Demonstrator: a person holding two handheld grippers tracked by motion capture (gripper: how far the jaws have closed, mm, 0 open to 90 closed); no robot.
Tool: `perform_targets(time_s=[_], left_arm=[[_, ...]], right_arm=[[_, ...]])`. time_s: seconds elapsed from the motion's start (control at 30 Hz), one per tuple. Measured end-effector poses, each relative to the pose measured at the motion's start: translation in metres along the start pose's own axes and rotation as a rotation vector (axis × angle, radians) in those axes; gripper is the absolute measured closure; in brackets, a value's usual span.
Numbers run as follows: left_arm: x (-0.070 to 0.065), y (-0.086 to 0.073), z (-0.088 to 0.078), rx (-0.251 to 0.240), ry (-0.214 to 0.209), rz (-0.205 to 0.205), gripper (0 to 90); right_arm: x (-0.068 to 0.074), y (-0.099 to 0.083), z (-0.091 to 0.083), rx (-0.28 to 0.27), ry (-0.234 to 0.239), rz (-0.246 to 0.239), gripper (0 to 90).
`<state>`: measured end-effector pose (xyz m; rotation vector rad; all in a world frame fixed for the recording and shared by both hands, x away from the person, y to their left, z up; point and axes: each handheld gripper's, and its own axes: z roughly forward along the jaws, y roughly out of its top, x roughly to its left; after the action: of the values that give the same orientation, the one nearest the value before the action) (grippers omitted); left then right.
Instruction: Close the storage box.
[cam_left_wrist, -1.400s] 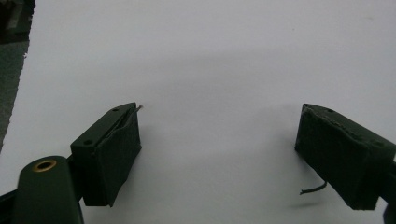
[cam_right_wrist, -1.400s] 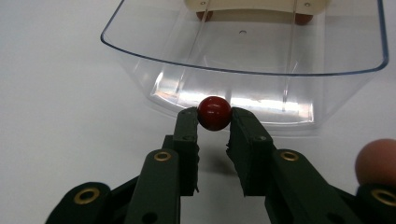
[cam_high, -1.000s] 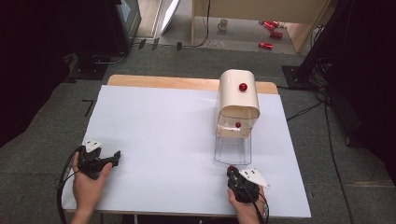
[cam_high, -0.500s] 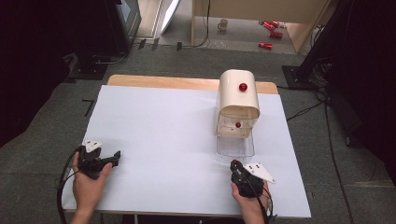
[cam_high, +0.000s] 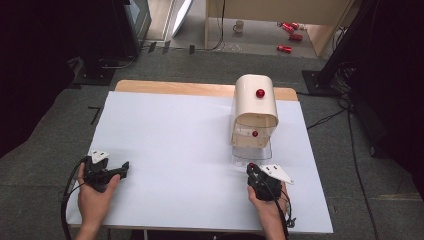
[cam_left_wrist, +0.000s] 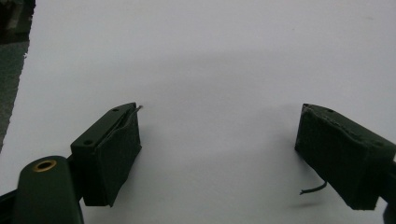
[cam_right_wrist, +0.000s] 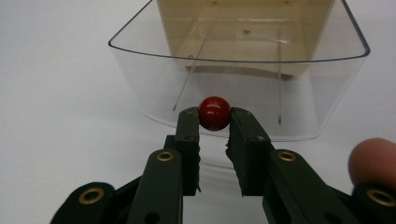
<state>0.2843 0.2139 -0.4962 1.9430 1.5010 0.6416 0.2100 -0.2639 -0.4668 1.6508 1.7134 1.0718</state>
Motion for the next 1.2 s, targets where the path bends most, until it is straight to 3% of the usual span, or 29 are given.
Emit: perform_targets(time_s=[1.2], left_arm=[[0.000, 0.000, 0.000, 0.000, 0.000, 0.000, 14.0]], right_arm=[[-0.011, 0.026, 0.050, 0.006, -0.029, -0.016, 75.2]])
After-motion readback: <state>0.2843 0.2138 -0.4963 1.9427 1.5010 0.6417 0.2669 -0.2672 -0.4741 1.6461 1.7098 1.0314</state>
